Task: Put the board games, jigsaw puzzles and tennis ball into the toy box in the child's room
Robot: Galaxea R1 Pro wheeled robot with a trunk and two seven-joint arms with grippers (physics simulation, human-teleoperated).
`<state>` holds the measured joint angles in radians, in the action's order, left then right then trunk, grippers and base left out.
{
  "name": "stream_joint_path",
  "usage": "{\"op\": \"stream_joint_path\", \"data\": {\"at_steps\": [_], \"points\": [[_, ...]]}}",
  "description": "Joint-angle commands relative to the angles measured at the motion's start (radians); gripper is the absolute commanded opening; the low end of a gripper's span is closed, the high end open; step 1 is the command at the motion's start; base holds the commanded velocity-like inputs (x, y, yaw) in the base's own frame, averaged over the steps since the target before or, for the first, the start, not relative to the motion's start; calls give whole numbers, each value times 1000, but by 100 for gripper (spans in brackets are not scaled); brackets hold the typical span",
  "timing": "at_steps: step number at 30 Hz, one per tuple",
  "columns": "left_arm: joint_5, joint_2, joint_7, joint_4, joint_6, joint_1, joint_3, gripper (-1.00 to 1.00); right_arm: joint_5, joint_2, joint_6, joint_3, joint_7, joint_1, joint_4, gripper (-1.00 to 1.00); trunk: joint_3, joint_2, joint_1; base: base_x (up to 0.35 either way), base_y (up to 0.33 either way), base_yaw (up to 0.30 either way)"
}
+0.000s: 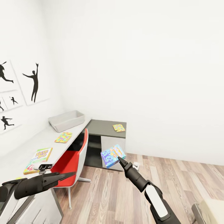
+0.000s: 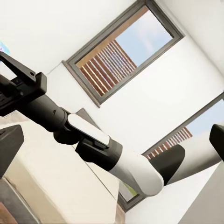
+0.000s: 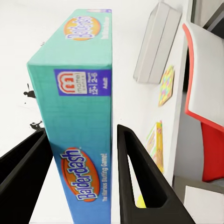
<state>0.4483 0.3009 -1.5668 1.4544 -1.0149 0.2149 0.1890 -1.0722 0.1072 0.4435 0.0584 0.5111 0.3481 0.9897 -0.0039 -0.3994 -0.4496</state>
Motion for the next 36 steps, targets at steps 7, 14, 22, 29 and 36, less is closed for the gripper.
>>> {"op": "stream_joint_path", "data": {"at_steps": [7, 14, 22, 29, 36], "points": [[-2, 0, -4, 0, -11, 0, 0, 100, -9, 0, 8, -1, 0, 0, 0, -100, 4, -1, 0, 100, 0, 235], [-3, 0, -4, 0, -11, 0, -2, 100, -9, 0, 8, -2, 0, 0, 0, -100, 5, -1, 0, 111, 0, 65], [-3, 0, -4, 0, -11, 0, -2, 100, -9, 0, 8, -1, 0, 0, 0, -100, 5, -1, 0, 34, -1, 7], [-3, 0, -4, 0, -11, 0, -2, 100, -9, 0, 8, -1, 0, 0, 0, -100, 5, -1, 0, 79, -59, 0], [-2, 0, -4, 0, -11, 0, -2, 100, -9, 0, 8, 0, 0, 0, 0, -100, 5, -1, 0, 156, -59, 0]]}}
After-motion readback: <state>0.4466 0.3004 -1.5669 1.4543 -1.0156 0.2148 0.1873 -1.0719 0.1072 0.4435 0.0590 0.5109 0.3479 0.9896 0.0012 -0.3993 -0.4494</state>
